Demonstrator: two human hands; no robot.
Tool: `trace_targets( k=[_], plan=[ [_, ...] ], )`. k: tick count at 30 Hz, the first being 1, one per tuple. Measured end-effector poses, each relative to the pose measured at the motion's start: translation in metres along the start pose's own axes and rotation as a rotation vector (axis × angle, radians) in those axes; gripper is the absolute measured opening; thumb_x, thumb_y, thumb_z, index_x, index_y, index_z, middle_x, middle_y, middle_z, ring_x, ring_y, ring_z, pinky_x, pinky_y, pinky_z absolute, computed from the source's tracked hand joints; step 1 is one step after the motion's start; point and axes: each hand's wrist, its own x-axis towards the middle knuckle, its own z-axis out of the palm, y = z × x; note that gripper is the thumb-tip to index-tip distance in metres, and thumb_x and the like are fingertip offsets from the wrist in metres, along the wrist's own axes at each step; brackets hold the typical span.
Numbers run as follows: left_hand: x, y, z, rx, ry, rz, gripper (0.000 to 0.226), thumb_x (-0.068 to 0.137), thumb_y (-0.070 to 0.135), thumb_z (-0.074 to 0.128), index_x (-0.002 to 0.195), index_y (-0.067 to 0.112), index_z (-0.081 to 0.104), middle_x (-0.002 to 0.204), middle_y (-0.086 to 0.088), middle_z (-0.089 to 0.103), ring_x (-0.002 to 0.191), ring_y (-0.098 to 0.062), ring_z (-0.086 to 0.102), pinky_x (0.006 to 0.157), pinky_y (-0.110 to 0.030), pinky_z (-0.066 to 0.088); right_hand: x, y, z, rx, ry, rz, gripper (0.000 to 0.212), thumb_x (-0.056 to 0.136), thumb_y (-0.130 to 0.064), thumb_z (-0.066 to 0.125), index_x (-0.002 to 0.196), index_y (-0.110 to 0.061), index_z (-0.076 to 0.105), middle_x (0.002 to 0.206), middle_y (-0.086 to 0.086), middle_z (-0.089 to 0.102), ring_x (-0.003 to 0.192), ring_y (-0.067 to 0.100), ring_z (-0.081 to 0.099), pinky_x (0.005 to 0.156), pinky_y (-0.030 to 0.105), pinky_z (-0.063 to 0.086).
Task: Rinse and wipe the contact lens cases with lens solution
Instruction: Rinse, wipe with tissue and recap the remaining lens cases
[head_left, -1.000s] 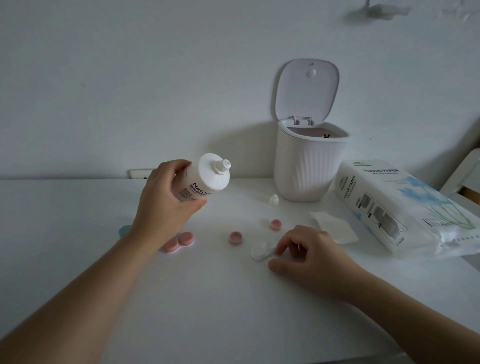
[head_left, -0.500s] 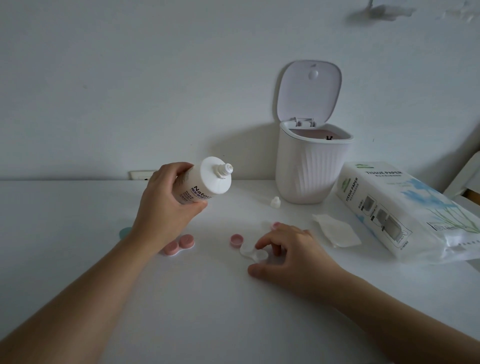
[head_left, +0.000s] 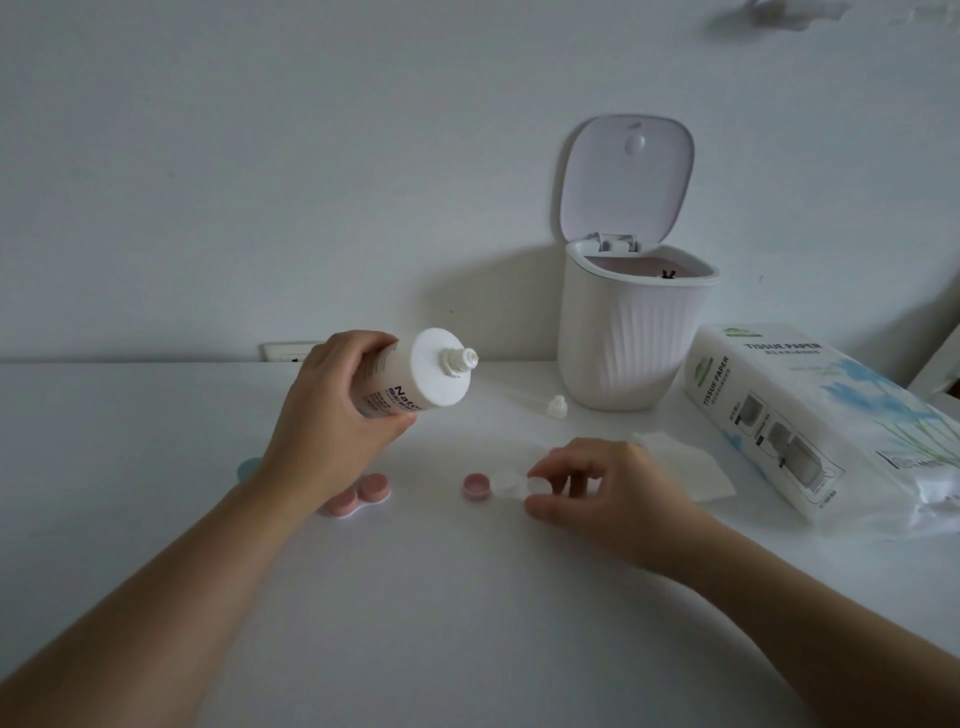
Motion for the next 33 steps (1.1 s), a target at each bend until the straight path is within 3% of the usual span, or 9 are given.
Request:
trace_targets(
  k=[3,6,13,17,23,27,33],
  plan=[
    [0.001,-0.002,0.0,0.034,-0.006,0.056,0.062,0.067,0.013,0.089,0.116,0.034,0.055,0.109,0.029,0.056,0.109,-0.009,0.052,0.085,-0.009,0.037,0.009,-0.001,-0.009,0.009,-0.006,0.014,0.02,0.077,-0.046,0.077,0.094,-0.036,0.076,0.081,-0.019,0.072,0.077,-0.002,0.065,0.074,0.011,0.049],
    [0.002,-0.002,0.0,0.066,-0.016,0.093,0.061,0.068,0.013,0.09,0.117,0.027,0.057,0.116,0.015,0.061,0.11,-0.014,0.053,0.087,-0.024,0.042,0.017,-0.002,-0.015,0.046,-0.025,-0.009,0.018,0.079,-0.041,0.079,0.096,-0.034,0.077,0.081,-0.021,0.07,0.078,-0.002,0.064,0.075,0.006,0.047],
    [0.004,0.004,0.002,0.142,-0.027,0.167,0.061,0.065,0.005,0.09,0.117,0.017,0.062,0.119,0.006,0.062,0.111,-0.02,0.055,0.093,-0.039,0.047,0.028,0.006,-0.02,0.129,-0.021,-0.088,0.016,0.08,-0.034,0.078,0.095,-0.033,0.077,0.086,-0.019,0.071,0.082,0.002,0.064,0.079,0.009,0.048],
    [0.004,0.002,0.005,0.18,-0.055,0.193,0.062,0.063,0.002,0.089,0.117,0.014,0.062,0.12,0.004,0.063,0.112,-0.022,0.056,0.094,-0.034,0.044,0.025,0.014,-0.017,0.152,-0.042,-0.116,0.018,0.078,-0.04,0.075,0.094,-0.034,0.077,0.081,-0.015,0.071,0.081,0.005,0.065,0.076,0.016,0.05],
    [0.002,0.002,0.007,0.213,-0.096,0.213,0.061,0.064,-0.001,0.085,0.119,0.014,0.063,0.124,0.005,0.062,0.117,-0.016,0.051,0.097,-0.026,0.037,0.023,0.017,-0.018,0.222,-0.033,-0.116,0.017,0.075,-0.045,0.073,0.09,-0.037,0.077,0.082,-0.014,0.072,0.077,0.003,0.066,0.073,0.012,0.048],
    [0.001,0.004,0.008,0.24,-0.105,0.216,0.063,0.063,-0.005,0.083,0.12,0.014,0.063,0.125,0.004,0.062,0.119,-0.018,0.051,0.1,-0.029,0.038,0.02,0.016,-0.015,0.231,-0.042,-0.107,0.019,0.074,-0.045,0.073,0.089,-0.035,0.077,0.081,-0.011,0.072,0.077,0.005,0.065,0.076,0.023,0.052],
    [0.001,0.005,0.009,0.272,-0.118,0.255,0.066,0.061,-0.008,0.081,0.12,0.014,0.062,0.125,0.003,0.061,0.119,-0.021,0.052,0.101,-0.032,0.039,0.018,0.014,-0.015,0.234,-0.01,-0.092,0.015,0.075,-0.04,0.076,0.088,-0.033,0.077,0.081,-0.013,0.072,0.077,0.003,0.065,0.073,0.012,0.049]
  ],
)
